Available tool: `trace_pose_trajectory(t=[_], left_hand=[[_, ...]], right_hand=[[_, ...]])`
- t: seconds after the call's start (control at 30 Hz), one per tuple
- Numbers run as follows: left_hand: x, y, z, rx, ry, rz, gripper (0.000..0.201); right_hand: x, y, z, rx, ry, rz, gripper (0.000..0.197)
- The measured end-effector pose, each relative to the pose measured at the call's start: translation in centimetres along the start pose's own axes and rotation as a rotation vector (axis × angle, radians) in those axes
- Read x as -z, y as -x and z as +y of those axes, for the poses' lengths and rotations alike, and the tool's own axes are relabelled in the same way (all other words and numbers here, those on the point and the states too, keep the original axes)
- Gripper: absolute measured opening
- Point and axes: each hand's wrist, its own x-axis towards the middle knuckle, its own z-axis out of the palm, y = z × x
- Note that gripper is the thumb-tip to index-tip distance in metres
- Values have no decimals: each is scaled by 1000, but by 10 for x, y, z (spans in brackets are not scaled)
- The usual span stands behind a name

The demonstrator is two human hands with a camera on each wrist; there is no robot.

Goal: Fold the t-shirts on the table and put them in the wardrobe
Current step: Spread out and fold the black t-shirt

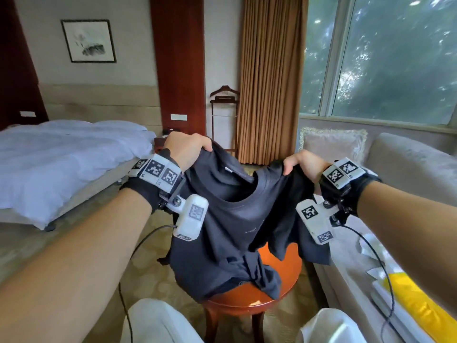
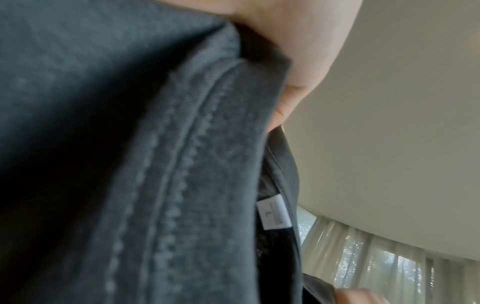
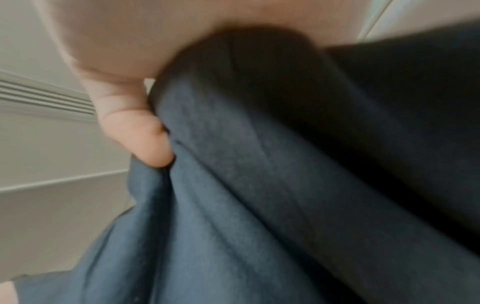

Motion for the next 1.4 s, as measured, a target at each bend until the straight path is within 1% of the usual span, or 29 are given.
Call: trace_pose_trajectory(t=[0.03, 0.07, 0.13, 0.2, 0.27, 0.33, 0.4, 0.43, 0.5, 0.53, 0.57, 0.67, 0.7, 0.73, 0.77, 0.87, 0.97, 1.0, 1.07, 1.13, 1.17, 1.27, 1.33, 1.4], left_hand=[[5, 8, 9, -20, -8, 1, 13], [10, 15, 19, -41, -17, 1, 15], [21, 24, 33, -72, -31, -7, 21], [31, 26, 41, -95, -83, 7, 28], [37, 26, 45, -127, -178, 35, 29], [38, 20, 41, -136, -339, 82, 29], [36, 12, 31, -110, -506, 90, 33], [32, 4, 23, -93, -591, 41, 38], [22, -13, 2, -85, -776, -112, 62], [15, -22, -11, -83, -838, -153, 69], [8, -27, -22, -58, -854, -182, 69], [-14, -41, -59, 32, -776, -288, 64], [-22, -48, -73, 63, -727, -320, 58], [-30, -55, -87, 76, -674, -353, 53], [-38, -63, -102, 92, -623, -389, 50], [-58, -90, -144, 92, -564, -511, 48], [-76, -120, -183, 111, -656, -603, 32], [-82, -132, -198, 107, -706, -610, 29], [-96, -155, -229, 96, -763, -547, 24], [-108, -176, -262, 116, -795, -459, 18], [-114, -185, -278, 136, -806, -416, 16], [-133, -206, -323, 214, -854, -363, 25], [-143, -216, -348, 241, -908, -379, 31], [-150, -226, -367, 248, -947, -406, 40]], right_hand=[[3, 8, 0, 56, -59, -18, 15], [7, 16, -1, 89, -111, -30, 15], [15, 31, -2, 132, -204, -40, 23], [23, 43, -7, 162, -259, -82, 29], [29, 55, -10, 131, -264, -114, 23], [30, 56, -7, 67, -229, -99, 17], [29, 46, 0, 31, -162, -21, 20], [28, 39, 4, 38, -92, 35, 20], [25, 22, 16, 30, 30, 168, 12], [23, 12, 23, -12, 45, 195, 16], [20, -2, 33, -63, 45, 215, 22], [3, -45, 63, -150, 92, 225, 37], [-3, -63, 75, -166, 104, 228, 46], [-8, -78, 84, -185, 107, 237, 50], [-14, -92, 94, -196, 114, 249, 46], [-30, -128, 119, -221, 214, 266, 21], [-48, -170, 145, -274, 274, 228, 20], [-55, -185, 155, -286, 298, 208, 21], [-68, -214, 173, -309, 350, 160, 18], [-80, -243, 193, -331, 362, 134, 30], [-87, -255, 202, -345, 363, 136, 31], [-103, -286, 226, -366, 360, 129, 19], [-112, -301, 244, -361, 383, 111, 14], [-122, -317, 262, -367, 410, 99, 16]])
